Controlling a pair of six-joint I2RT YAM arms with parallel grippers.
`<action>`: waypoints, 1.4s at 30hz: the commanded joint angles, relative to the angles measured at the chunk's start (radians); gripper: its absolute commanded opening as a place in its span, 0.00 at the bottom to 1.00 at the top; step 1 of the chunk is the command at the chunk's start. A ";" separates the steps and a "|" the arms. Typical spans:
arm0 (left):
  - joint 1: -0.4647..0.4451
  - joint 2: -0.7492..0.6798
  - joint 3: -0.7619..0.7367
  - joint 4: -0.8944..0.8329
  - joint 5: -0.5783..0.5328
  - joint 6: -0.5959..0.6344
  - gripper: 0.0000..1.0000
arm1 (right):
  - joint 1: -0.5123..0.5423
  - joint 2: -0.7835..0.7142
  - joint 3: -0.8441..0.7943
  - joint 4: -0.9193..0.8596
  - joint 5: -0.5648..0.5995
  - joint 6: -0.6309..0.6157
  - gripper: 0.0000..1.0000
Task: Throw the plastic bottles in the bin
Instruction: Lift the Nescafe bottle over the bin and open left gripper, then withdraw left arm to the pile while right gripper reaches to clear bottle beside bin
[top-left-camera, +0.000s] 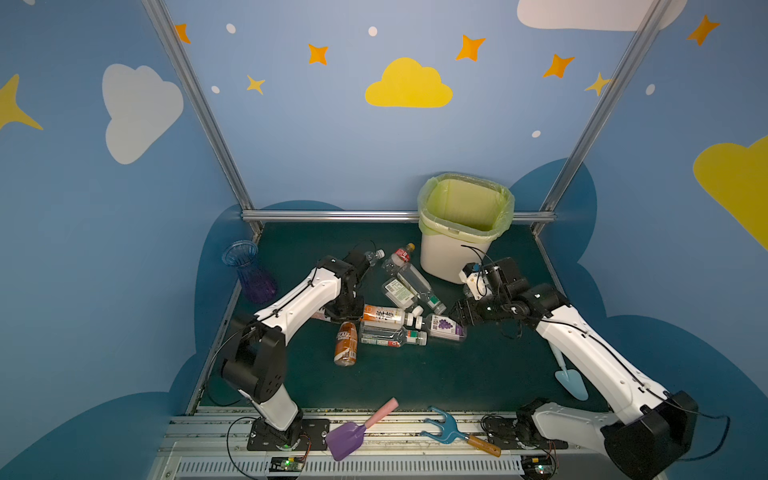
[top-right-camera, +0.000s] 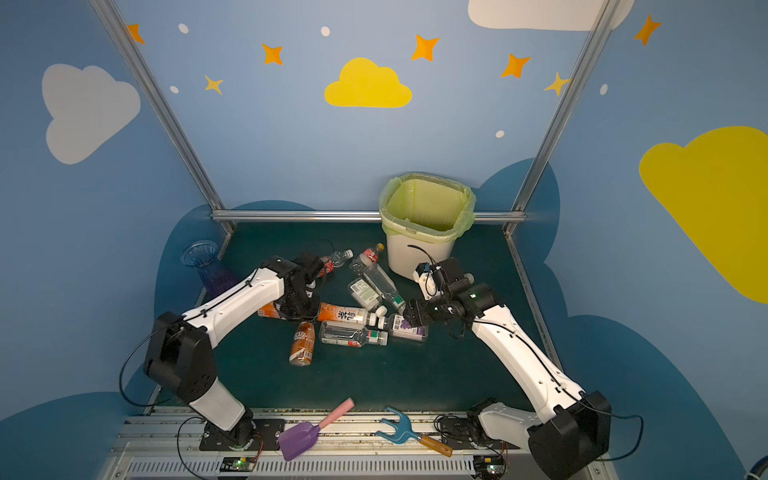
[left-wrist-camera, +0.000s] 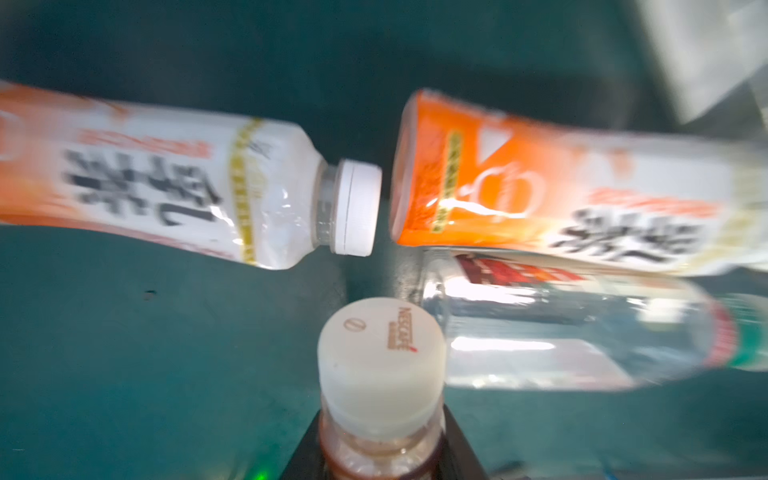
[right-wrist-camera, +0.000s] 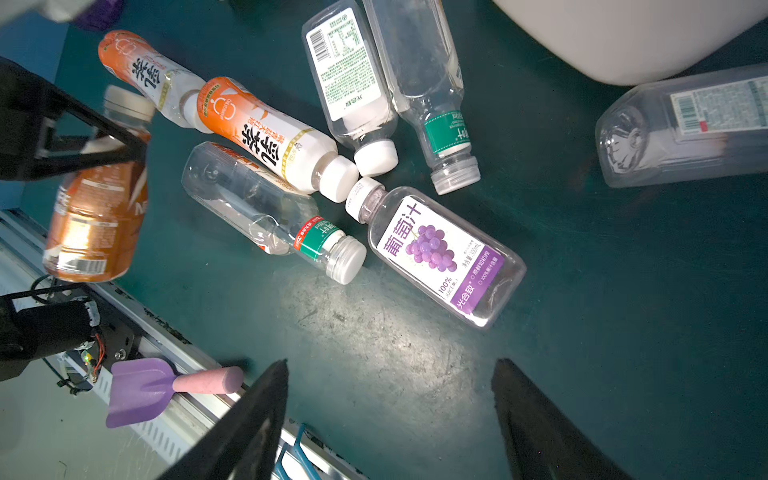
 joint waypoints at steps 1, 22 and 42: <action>0.027 -0.063 0.092 -0.081 0.000 -0.008 0.30 | 0.004 0.010 0.039 -0.015 0.006 -0.006 0.78; 0.050 0.165 0.935 0.502 0.400 -0.127 0.30 | -0.011 -0.037 0.133 0.002 0.048 0.034 0.78; -0.055 0.373 1.238 0.549 0.238 0.030 1.00 | -0.233 -0.171 0.121 -0.046 0.064 0.061 0.79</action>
